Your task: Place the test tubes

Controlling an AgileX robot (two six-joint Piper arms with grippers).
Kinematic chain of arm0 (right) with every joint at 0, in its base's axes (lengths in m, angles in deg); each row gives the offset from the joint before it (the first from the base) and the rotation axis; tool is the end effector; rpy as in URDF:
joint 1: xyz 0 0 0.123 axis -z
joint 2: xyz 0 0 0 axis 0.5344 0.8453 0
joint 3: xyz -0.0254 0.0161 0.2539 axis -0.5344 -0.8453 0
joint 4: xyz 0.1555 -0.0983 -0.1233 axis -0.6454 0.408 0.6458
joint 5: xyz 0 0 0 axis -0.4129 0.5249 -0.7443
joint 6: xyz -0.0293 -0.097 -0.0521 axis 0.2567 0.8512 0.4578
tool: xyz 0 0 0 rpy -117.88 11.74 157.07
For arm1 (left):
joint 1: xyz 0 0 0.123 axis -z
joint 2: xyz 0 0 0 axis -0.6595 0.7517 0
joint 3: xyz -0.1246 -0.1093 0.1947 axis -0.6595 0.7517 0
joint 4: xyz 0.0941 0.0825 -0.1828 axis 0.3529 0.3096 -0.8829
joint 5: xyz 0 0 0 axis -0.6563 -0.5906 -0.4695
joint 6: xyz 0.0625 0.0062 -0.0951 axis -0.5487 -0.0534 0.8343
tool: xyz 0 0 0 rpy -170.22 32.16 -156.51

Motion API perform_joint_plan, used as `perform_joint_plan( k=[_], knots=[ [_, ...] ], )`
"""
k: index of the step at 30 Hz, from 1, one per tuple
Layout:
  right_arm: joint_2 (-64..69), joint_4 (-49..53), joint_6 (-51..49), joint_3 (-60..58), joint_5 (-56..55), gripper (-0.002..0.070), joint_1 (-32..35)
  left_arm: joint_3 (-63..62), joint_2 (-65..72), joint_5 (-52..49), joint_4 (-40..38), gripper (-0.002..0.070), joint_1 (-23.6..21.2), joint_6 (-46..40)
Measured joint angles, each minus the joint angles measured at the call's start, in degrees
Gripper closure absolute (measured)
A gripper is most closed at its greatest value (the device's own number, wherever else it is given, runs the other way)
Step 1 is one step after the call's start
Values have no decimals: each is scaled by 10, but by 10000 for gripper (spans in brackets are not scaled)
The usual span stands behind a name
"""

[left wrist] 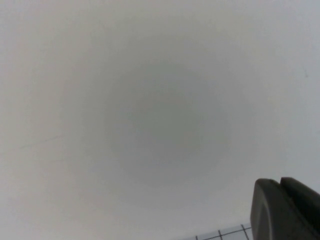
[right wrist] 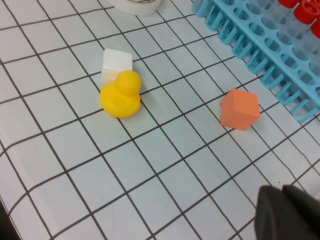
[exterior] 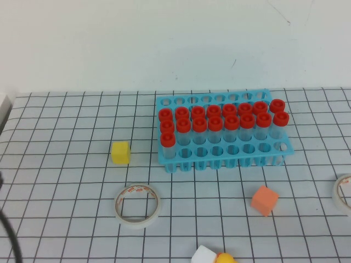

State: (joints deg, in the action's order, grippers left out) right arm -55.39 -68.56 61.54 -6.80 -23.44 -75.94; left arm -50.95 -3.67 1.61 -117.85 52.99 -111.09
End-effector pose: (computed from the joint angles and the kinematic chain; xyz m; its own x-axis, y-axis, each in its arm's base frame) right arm 0.0701 0.0524 0.2432 -0.0946 -0.6036 -0.7916 -0.7164 0.5935 -0.3669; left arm 0.1547 -0.0128 0.3236 0.1862 0.1473 -0.9714 0.0065 0.9885 0.1511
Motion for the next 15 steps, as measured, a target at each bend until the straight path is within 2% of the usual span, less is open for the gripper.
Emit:
perform_joint_plan(
  k=[4,15],
  knots=[
    [0,0,0,0,0,678,0,12,-53,-29,-34,675,0,-80],
    [0,0,0,0,0,678,0,12,-73,-80,-48,675,0,-90]
  ],
)
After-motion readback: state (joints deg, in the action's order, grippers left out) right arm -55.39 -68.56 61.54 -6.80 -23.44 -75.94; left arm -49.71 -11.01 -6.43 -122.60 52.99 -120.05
